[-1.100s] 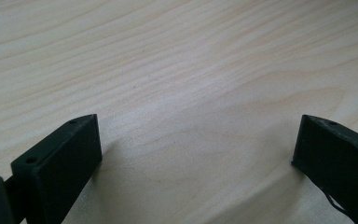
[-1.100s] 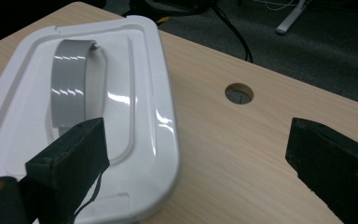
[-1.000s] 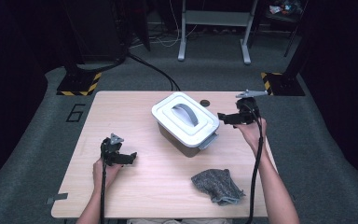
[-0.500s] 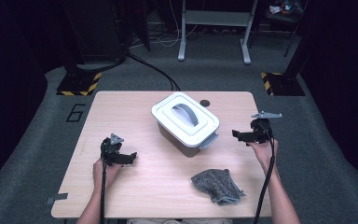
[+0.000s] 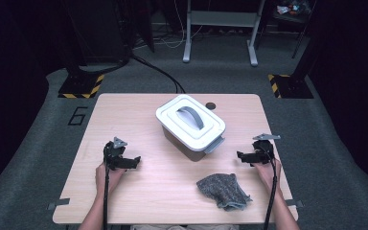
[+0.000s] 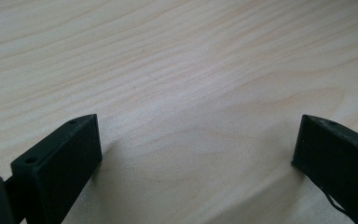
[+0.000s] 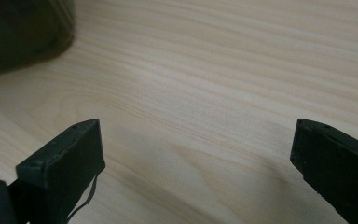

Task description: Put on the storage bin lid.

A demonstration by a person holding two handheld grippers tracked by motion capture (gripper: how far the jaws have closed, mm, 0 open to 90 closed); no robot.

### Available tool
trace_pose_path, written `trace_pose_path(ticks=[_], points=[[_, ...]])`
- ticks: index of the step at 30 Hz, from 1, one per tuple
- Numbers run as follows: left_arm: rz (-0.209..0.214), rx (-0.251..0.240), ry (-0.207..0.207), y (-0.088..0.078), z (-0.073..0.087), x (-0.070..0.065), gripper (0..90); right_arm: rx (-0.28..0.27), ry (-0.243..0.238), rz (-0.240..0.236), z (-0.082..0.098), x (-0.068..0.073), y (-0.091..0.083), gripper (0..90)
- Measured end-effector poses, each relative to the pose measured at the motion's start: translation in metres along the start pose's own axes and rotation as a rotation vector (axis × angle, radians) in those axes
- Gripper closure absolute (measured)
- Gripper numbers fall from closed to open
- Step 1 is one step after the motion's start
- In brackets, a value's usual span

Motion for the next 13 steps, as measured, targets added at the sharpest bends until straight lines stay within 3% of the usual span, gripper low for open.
trace_pose_path(ticks=[4,9,13], points=[[0.0,0.0,0.0,0.0,0.0,0.0,0.5,0.015,0.007,-0.009,0.0055,-0.0025,0.0063,0.0],[0.0,0.0,0.0,0.0,0.0,0.0,0.4,0.013,-0.038,0.032,0.0082,-0.0042,0.0072,0.0],[-0.001,-0.004,0.0,0.0002,0.0,-0.0002,0.4,0.024,-0.028,0.038,0.0084,-0.0015,0.0083,0.0]])
Point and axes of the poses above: each handheld gripper's, and its own axes: y roughly forward along the jaws, z roughly out of its underside, x roughly to its left, the point moved 4 cm from there along y, roughly forward along the jaws, and after that the axes turned 11 degrees about -z, right-handed, at the moved point
